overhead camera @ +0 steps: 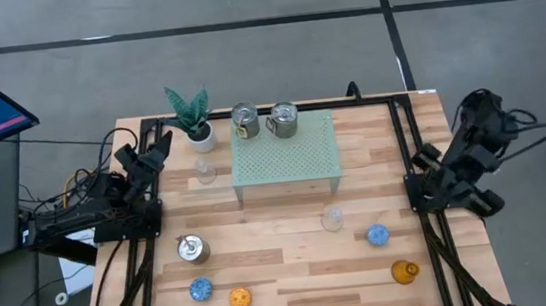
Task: Pick & Place candle stick holders
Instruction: Put the silver scented candle can on the shelf
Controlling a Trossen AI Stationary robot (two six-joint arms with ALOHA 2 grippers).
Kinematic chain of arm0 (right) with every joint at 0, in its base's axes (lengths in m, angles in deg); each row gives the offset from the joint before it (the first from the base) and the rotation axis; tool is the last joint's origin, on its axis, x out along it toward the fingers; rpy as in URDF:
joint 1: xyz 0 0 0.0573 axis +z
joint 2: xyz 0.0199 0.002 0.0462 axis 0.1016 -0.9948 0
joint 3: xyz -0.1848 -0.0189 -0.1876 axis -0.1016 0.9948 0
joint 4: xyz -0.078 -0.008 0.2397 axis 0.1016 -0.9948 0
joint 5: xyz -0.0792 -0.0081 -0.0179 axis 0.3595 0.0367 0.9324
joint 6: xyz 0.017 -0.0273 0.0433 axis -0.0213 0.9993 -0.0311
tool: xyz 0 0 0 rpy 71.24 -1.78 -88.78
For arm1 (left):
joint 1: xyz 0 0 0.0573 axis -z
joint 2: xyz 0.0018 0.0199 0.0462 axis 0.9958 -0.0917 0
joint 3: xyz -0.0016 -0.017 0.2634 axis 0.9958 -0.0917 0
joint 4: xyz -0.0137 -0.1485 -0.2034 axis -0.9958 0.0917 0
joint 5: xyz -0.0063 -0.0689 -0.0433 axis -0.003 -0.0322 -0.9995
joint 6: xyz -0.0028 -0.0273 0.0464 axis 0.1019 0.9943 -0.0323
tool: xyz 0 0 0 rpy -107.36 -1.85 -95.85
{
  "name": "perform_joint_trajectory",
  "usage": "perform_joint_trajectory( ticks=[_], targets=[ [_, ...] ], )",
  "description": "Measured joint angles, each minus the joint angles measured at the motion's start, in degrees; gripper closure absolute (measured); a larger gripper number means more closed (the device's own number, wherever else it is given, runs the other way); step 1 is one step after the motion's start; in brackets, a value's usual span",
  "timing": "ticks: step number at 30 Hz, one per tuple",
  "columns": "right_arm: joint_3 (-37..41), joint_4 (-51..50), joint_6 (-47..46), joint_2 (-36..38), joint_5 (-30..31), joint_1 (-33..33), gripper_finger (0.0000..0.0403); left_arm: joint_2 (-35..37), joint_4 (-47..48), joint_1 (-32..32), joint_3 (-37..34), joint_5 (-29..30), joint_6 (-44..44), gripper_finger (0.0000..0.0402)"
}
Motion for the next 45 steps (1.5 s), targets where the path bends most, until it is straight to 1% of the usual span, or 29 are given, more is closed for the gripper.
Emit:
perform_joint_trajectory(
  ticks=[4,7,11,13,16,19,21,24,27,29,33,35,39,43,45],
  targets=[
    [2.96,3.56,-4.98,-3.08,0.00,-3.52,0.0401,0.00,-0.36,0.01,0.00,-3.49,1.69,0.0064],
    [5.39,8.88,-7.52,-4.42,-3.34,-7.50,0.0402,-0.03,-0.21,0.00,0.81,-6.72,3.13,0.0064],
    [10.18,15.09,-13.69,-6.63,-6.89,-14.72,0.0402,-1.02,0.73,0.02,4.93,-13.00,3.38,0.0064],
    [12.27,19.41,-15.85,-8.25,-9.03,-18.81,0.0402,-2.15,5.40,0.00,8.57,-16.29,3.46,0.0064],
    [15.82,27.54,-18.28,-10.10,-12.69,-24.65,0.0402,-6.11,17.95,0.00,16.12,-22.37,5.01,0.0064],
    [18.66,34.43,-19.78,-12.27,-17.25,-29.64,0.0402,-12.33,30.51,0.00,24.44,-31.21,6.40,0.0064],
    [20.44,37.85,-20.88,-13.50,-20.29,-32.26,0.0403,-16.63,36.45,0.02,29.47,-37.72,7.22,0.0064],
    [23.13,42.30,-24.13,-14.88,-24.66,-35.17,0.0403,-22.34,42.19,0.02,35.87,-46.50,7.23,0.0064],
    [26.57,43.51,-28.21,-15.41,-26.92,-37.05,0.0403,-26.35,44.98,0.02,39.79,-51.01,7.21,0.0064],
    [29.03,45.00,-30.68,-15.34,-26.88,-37.73,0.0403,-28.21,45.76,0.01,41.29,-52.26,7.04,0.0064],
    [33.62,49.86,-33.37,-14.99,-26.91,-38.05,0.0403,-29.57,46.11,0.01,42.43,-52.50,6.84,0.0064],
    [36.36,51.62,-35.09,-13.69,-26.88,-37.93,0.0403,-29.61,48.86,-0.02,42.78,-51.98,6.79,0.0064],
    [36.62,45.96,-36.79,-11.97,-25.43,-37.07,0.0403,-29.48,56.57,0.01,44.41,-51.37,6.95,0.0064],
    [36.64,46.05,-36.85,-11.77,-25.13,-36.98,0.0403,-29.59,60.65,0.23,45.13,-50.48,6.87,0.0064],
    [36.64,44.84,-36.83,-11.79,-25.13,-36.98,0.0403,-29.64,63.02,0.85,45.11,-48.66,5.88,0.0064]
  ],
)
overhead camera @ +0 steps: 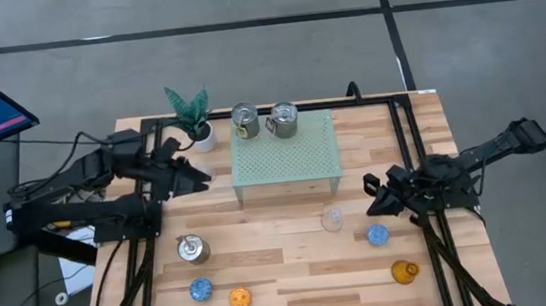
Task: Pick & Place candle stick holders
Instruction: Put the silver scented candle can on the shelf
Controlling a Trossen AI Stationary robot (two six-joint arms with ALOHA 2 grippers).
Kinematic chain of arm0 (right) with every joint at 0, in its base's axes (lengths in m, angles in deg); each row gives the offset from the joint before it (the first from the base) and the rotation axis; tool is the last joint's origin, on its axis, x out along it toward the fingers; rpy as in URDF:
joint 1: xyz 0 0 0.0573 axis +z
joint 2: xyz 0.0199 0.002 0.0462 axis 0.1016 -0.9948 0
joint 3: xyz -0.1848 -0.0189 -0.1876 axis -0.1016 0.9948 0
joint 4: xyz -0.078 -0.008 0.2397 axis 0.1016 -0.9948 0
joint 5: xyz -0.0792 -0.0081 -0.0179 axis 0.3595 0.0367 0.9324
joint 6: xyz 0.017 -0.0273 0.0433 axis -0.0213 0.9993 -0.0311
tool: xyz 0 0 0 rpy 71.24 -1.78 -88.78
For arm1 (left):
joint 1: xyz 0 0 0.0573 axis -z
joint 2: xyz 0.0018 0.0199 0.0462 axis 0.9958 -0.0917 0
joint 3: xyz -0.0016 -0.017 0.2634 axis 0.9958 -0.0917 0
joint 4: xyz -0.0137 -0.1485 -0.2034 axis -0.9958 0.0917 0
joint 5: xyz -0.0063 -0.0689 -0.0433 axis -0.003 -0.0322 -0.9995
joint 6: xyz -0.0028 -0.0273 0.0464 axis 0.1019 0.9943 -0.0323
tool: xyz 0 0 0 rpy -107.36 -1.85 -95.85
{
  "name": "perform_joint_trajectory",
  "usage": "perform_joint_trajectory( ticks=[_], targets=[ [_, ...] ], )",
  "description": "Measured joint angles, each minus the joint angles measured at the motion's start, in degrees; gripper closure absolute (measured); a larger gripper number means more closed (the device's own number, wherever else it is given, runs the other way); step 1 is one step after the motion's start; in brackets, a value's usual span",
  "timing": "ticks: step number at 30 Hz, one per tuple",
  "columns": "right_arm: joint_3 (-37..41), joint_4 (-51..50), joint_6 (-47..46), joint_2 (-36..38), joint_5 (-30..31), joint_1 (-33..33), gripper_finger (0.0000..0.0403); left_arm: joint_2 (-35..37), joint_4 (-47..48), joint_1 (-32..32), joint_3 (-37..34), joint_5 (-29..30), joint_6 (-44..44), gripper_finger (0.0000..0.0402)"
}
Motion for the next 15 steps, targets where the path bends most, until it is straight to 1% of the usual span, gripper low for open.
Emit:
perform_joint_trajectory(
  ticks=[4,8,12,15],
  targets=[
    [0.00,-3.52,-0.02,-0.09,0.02,-0.10,0.0403,-0.51,8.31,2.41,0.00,6.49,-1.79,0.0064],
    [0.00,-8.23,-0.02,-0.11,0.00,-0.01,0.0403,-2.66,15.21,7.62,-0.02,12.28,-1.70,0.0064],
    [0.02,-13.35,0.00,-0.10,0.00,-0.01,0.0403,-7.02,16.10,14.74,-0.02,15.95,-0.51,0.0064],
    [0.02,-16.95,0.00,-0.09,0.00,-0.01,0.0403,-11.34,16.09,20.09,-0.02,16.89,1.00,0.0064]
  ],
)
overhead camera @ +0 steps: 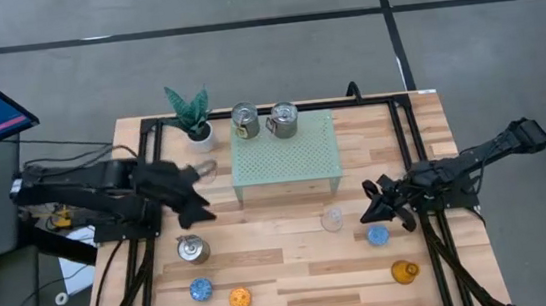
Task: Pick & Place candle stick holders
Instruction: Put the silver scented candle can on the shelf
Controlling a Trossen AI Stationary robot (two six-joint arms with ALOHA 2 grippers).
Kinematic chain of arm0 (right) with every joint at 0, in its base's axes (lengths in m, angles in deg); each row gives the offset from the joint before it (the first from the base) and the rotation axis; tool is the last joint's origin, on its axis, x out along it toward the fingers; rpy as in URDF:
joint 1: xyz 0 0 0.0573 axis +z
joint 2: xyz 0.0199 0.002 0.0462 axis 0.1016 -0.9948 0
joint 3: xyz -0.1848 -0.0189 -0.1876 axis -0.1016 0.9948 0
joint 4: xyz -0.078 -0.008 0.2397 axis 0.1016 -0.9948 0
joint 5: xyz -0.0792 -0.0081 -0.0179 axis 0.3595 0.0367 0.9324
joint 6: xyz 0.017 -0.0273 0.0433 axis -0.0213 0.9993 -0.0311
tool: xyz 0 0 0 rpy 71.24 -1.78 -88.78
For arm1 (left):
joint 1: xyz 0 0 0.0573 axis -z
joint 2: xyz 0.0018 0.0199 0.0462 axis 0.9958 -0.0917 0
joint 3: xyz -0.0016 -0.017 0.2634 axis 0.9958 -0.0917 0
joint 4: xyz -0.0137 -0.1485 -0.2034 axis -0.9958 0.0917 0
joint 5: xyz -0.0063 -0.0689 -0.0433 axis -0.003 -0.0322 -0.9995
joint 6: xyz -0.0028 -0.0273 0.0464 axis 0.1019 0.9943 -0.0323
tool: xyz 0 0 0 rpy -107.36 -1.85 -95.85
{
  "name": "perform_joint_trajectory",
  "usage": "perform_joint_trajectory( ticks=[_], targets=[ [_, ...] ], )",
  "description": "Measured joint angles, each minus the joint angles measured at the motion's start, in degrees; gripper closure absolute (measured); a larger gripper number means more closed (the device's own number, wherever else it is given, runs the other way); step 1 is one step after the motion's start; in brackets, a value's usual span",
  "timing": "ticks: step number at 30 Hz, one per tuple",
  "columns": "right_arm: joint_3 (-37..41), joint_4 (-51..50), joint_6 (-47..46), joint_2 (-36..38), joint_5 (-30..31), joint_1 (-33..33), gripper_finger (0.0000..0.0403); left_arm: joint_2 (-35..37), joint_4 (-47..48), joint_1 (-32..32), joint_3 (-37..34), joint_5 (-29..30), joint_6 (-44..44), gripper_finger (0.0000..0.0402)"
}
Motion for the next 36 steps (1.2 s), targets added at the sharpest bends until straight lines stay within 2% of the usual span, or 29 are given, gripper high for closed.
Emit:
perform_joint_trajectory(
  ticks=[7,13,17,20,25,36],
  targets=[
    [0.00,-6.78,0.02,-0.02,0.00,0.00,0.0403,-9.46,0.92,10.88,0.81,0.57,4.84,0.0064],
    [0.02,-9.02,0.02,0.00,0.00,0.00,0.0403,-15.56,8.93,15.82,7.79,1.71,4.56,0.0064],
    [0.02,-9.40,0.01,0.00,0.00,0.00,0.0403,-17.14,13.62,18.46,11.68,5.98,3.54,0.0064],
    [0.02,-9.38,0.02,-0.02,0.00,0.00,0.0403,-17.07,15.73,19.53,12.07,9.88,3.64,0.0064],
    [0.02,-9.41,0.02,0.00,0.00,-0.02,0.0403,-17.12,17.06,19.52,12.04,11.87,4.65,0.0064],
    [0.04,-9.45,0.02,-0.02,0.00,-0.02,0.0403,-17.12,24.10,19.52,11.98,20.21,7.71,0.0064]
  ],
)
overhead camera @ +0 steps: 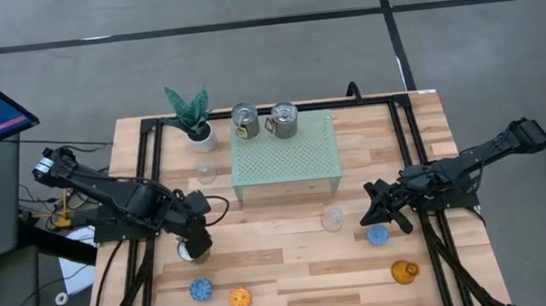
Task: Pick & Place candle stick holders
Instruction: Put the silver scented candle can on the shelf
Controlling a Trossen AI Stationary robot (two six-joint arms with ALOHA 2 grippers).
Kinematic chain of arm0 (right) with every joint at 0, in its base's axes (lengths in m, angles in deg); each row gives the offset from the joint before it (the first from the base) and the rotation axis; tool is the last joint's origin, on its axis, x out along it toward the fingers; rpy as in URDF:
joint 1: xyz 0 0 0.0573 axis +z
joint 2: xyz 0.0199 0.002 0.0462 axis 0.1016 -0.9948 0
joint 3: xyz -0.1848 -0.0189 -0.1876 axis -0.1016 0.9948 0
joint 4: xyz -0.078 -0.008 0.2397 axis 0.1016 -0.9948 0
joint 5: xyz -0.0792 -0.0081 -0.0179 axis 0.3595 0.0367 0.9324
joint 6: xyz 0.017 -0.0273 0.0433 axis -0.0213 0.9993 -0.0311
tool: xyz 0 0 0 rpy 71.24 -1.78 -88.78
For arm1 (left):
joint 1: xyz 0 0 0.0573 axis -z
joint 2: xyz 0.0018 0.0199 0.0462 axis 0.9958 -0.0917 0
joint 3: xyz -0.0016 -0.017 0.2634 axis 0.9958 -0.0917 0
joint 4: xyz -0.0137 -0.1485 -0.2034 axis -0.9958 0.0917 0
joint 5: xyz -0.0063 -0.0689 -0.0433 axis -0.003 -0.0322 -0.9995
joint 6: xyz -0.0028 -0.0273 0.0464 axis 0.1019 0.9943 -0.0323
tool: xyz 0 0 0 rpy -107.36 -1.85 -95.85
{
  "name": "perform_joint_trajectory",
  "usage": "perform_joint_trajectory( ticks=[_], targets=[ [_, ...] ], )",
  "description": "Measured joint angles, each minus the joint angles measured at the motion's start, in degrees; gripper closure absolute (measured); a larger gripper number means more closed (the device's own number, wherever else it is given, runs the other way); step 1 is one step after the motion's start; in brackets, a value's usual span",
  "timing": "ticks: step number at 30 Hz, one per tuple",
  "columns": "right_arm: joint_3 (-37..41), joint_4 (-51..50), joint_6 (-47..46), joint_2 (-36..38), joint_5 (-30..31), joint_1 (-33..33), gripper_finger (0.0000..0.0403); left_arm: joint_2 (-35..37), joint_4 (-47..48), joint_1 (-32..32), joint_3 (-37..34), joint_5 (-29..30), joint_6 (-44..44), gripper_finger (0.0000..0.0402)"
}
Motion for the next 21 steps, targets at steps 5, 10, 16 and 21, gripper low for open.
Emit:
perform_joint_trajectory(
  ticks=[5,10,16,21],
  targets=[
    [0.00,0.00,0.00,0.00,0.00,0.00,0.0403,0.00,-0.04,-0.01,0.00,3.56,0.30,0.0064],
    [0.00,0.00,0.00,0.00,0.00,0.00,0.0403,0.00,-0.17,-0.05,0.00,5.01,-0.76,0.0064],
    [0.00,0.00,0.00,0.02,0.00,0.00,0.0403,0.00,-0.60,-0.45,0.00,5.00,0.21,0.0064],
    [0.01,0.00,0.02,0.00,0.00,0.00,0.0403,0.01,-1.33,-0.53,0.00,4.66,0.22,0.0064]
  ],
)
